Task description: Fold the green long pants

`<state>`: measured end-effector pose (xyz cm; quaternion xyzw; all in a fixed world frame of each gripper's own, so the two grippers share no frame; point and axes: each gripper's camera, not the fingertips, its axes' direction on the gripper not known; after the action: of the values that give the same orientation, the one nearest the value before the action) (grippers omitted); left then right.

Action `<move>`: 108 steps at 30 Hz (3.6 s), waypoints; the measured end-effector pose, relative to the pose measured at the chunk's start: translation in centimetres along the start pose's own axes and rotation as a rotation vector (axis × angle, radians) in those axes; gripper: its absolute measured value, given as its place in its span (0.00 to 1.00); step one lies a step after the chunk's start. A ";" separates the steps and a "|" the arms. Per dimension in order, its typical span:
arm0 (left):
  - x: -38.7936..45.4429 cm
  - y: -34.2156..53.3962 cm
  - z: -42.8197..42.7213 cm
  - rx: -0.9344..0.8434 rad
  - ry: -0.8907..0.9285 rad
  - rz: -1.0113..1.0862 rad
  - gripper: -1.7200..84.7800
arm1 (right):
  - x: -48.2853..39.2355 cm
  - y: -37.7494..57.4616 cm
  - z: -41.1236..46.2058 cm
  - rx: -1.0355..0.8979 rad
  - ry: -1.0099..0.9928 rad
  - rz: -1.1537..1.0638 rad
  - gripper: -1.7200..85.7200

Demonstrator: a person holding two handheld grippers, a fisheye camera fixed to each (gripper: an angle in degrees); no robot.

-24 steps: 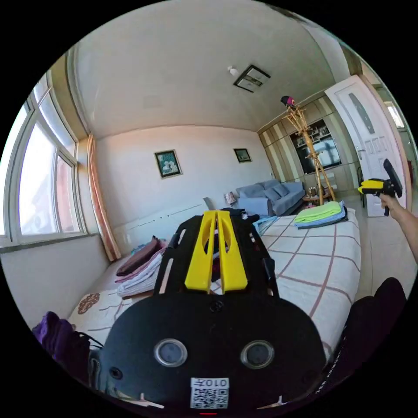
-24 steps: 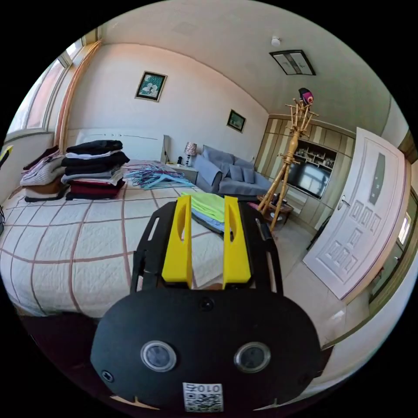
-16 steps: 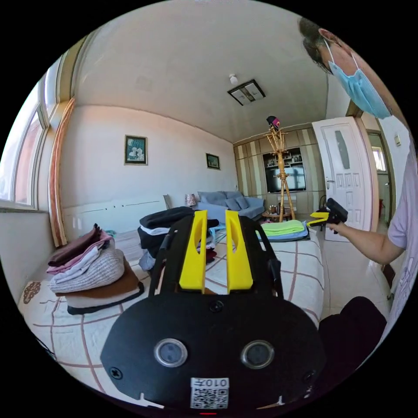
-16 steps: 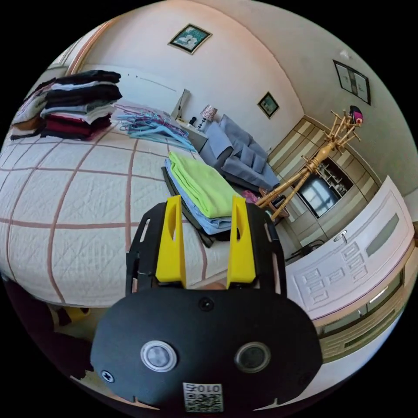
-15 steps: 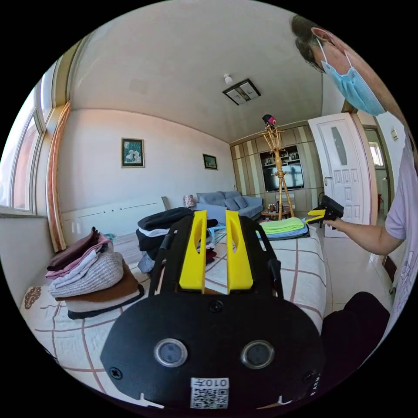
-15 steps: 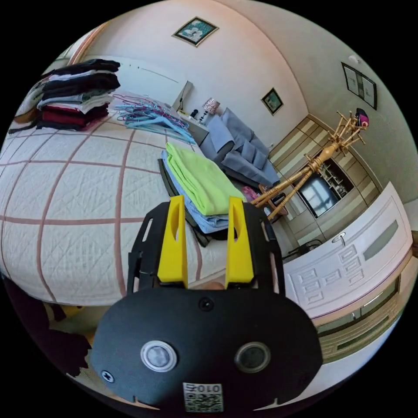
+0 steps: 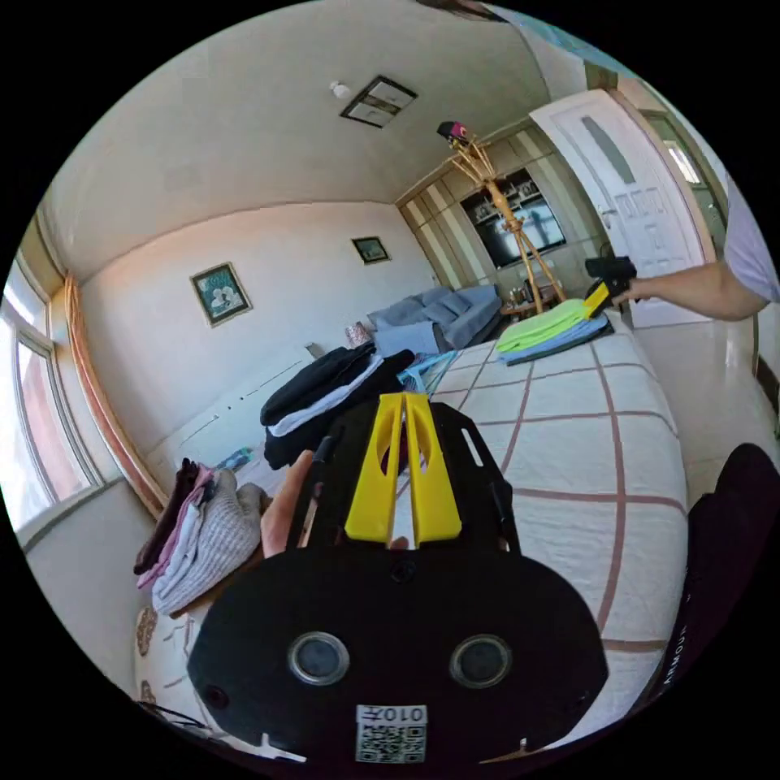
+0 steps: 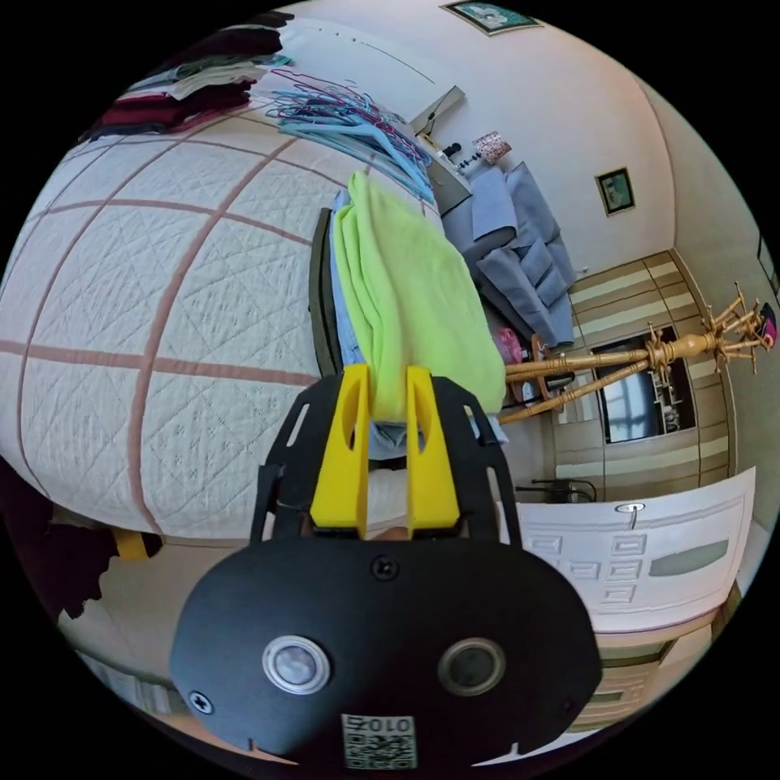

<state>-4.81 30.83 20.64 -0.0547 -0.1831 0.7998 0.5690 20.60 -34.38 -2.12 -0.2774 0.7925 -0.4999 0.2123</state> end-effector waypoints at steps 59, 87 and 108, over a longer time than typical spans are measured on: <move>-3.3 10.2 -11.3 -0.238 0.177 -0.113 0.02 | -30.9 -3.5 -30.5 0.385 -0.417 -0.317 0.17; -6.9 16.0 -14.7 -0.275 0.232 -0.244 0.11 | -12.6 9.1 -33.8 0.886 -1.023 0.222 0.11; -10.3 15.6 -17.4 -0.183 0.387 -0.285 0.17 | -16.0 19.6 -24.8 0.792 -1.210 0.253 0.11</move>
<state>-10.01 20.81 -2.28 -0.2316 -0.1482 0.6663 0.6931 13.00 -0.42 -8.78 -0.3139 0.3227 -0.4798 0.7531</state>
